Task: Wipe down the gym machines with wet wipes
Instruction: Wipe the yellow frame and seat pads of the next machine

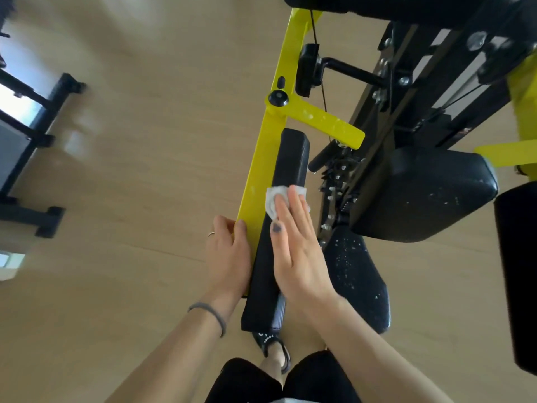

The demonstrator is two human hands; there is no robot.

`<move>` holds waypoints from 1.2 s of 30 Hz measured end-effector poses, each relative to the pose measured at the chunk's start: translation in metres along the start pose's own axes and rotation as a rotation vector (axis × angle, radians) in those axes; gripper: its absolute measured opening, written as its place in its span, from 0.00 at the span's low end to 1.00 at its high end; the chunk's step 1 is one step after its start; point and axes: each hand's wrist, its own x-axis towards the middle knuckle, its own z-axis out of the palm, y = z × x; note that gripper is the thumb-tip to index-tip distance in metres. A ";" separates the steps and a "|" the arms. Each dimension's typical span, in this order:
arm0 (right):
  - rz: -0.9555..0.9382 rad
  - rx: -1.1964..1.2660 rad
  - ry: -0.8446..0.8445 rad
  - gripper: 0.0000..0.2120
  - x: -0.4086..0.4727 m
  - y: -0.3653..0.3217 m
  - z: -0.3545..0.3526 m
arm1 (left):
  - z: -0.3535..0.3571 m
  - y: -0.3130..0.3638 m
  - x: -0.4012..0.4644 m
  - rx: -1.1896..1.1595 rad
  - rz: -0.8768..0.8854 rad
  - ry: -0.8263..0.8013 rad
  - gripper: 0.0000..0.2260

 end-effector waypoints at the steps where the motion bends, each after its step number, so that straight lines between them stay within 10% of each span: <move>1: 0.059 0.034 0.000 0.27 0.025 0.000 -0.003 | -0.001 0.001 -0.002 0.018 -0.005 -0.004 0.10; 10: 0.183 0.265 -0.030 0.26 0.038 0.007 -0.010 | 0.004 0.027 -0.031 0.165 0.538 0.056 0.07; 20: 0.736 0.921 -0.123 0.43 0.090 0.037 -0.017 | 0.019 0.022 -0.029 0.304 0.620 0.076 0.09; 30: 0.446 0.994 -0.038 0.33 -0.068 0.037 0.034 | 0.024 0.020 -0.028 0.311 0.617 0.125 0.08; 36: 0.581 0.959 -0.090 0.34 0.082 0.048 -0.015 | 0.022 0.025 -0.031 0.372 0.660 0.105 0.06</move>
